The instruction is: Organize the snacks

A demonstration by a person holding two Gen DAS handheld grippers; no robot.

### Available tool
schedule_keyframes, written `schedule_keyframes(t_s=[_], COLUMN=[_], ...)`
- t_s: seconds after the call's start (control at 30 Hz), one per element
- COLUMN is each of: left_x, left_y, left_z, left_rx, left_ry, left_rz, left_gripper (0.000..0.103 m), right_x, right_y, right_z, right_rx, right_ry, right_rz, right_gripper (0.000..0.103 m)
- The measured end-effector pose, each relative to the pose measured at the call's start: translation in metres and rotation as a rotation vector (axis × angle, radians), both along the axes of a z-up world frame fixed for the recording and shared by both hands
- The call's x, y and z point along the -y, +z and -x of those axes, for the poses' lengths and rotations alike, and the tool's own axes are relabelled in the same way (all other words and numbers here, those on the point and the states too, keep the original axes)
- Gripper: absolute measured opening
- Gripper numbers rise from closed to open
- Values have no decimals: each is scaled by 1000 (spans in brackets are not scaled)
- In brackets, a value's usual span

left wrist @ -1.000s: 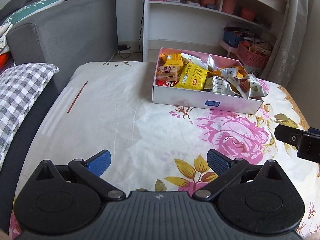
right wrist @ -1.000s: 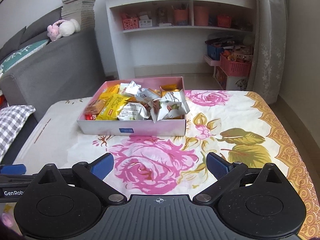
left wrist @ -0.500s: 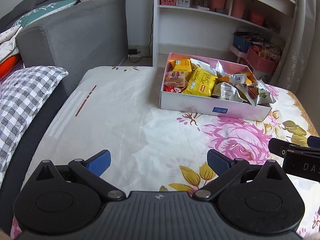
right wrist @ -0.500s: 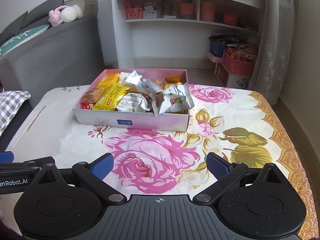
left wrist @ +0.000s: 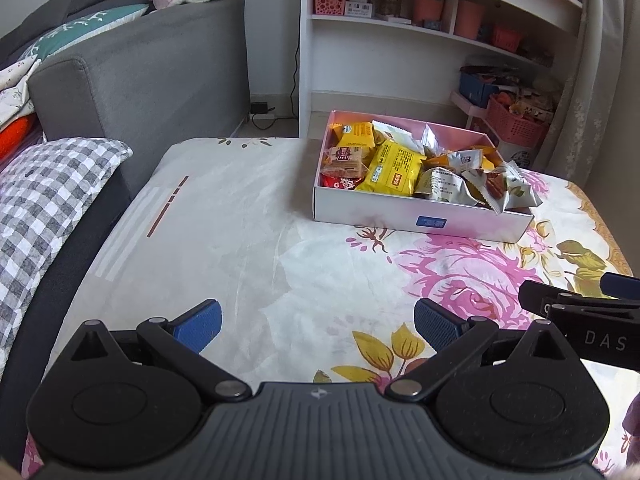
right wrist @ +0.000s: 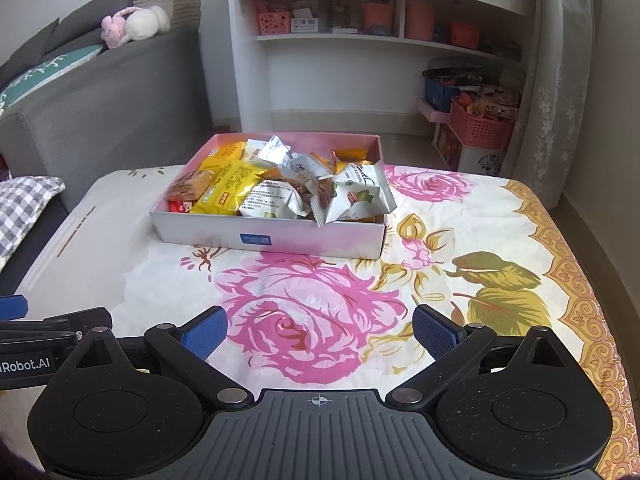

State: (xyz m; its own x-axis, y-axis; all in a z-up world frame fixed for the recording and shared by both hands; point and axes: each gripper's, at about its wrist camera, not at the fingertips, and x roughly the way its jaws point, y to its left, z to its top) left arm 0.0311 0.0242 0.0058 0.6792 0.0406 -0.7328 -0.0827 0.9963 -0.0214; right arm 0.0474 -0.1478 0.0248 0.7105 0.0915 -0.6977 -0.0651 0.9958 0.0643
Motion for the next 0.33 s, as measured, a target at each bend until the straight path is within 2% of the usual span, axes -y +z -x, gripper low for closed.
schedule_keyframes(t_s=[0.33], left_x=[4], left_y=[2], left_z=[2], left_rx=[6], left_ry=[-36], left_rz=[-1], left_gripper=[103], right_x=[-2], right_y=[1], right_z=[1], right_rx=[-2], right_ry=[4], right_rz=[-4], right_gripper=[100])
